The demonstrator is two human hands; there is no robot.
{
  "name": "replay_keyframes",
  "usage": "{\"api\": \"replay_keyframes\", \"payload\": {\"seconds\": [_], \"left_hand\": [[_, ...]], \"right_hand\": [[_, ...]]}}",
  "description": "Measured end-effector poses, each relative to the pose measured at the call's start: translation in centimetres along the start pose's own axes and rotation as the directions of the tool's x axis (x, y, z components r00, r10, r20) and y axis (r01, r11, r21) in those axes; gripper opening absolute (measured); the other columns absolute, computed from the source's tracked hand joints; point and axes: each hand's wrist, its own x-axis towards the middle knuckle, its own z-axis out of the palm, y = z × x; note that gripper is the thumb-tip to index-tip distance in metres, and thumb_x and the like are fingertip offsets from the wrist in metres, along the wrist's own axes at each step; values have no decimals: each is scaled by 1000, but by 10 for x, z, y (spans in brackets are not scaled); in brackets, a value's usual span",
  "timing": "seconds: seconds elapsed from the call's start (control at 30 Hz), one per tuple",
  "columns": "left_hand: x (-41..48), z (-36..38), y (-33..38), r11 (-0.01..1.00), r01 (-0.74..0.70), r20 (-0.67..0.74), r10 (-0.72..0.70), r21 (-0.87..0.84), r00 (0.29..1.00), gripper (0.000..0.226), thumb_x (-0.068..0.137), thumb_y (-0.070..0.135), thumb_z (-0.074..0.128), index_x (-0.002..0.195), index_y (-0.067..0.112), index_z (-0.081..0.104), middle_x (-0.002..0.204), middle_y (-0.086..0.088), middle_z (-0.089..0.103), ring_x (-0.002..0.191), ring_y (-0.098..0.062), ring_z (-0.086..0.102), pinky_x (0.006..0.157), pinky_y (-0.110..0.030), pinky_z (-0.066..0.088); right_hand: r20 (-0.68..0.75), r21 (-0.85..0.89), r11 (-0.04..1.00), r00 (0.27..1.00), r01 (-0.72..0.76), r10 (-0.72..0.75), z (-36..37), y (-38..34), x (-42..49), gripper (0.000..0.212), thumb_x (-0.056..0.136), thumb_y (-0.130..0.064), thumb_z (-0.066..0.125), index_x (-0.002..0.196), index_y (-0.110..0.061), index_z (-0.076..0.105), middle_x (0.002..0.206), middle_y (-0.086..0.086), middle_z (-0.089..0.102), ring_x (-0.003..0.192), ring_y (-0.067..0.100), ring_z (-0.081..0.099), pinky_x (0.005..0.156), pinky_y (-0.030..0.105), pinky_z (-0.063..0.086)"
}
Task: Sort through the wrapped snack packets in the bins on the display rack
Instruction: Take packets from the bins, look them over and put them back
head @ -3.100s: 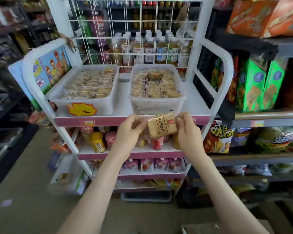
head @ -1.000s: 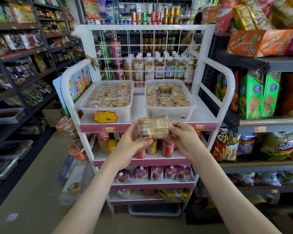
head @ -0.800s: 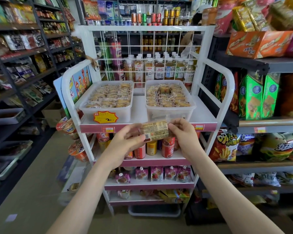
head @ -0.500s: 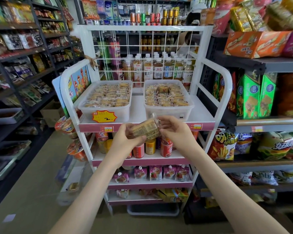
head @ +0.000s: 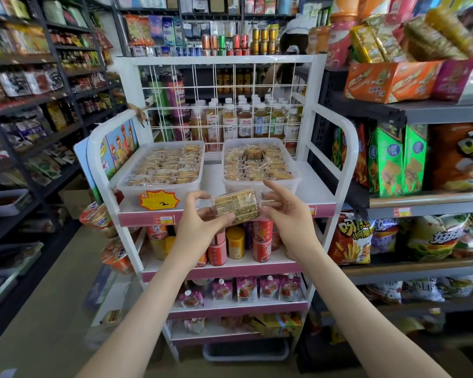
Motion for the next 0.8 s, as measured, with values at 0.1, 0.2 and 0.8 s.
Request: {"api": "replay_keyframes", "payload": {"seconds": [0.1,0.2,0.8], "left_hand": [[7,11,8,1000,-23,16,23,21,1000,50,81,18,77,110,25,37,97,0,69,77,-6,69,69,-20,53],[15,27,16,986,-111,11,111,123,994,52,82,15,75,110,19,32,100,3,62,91,-3,64,78,-20,50],[166,56,86,960,-273,163,261,58,951,64,70,71,28,110,20,31,100,1,56,96,-16,63,78,-17,54]], "right_hand": [[19,-88,995,998,53,-52,-11,1,6,61,89,8,54,117,-46,56,99,-7,60,86,0,58,83,20,52],[52,-147,987,997,67,-60,-22,-1,19,62,90,9,51,125,-42,50,94,-5,54,87,2,54,87,19,48],[208,-266,945,968,192,-138,0,-11,185,46,88,-26,67,128,-23,46,104,-7,63,89,6,60,79,25,49]]}}
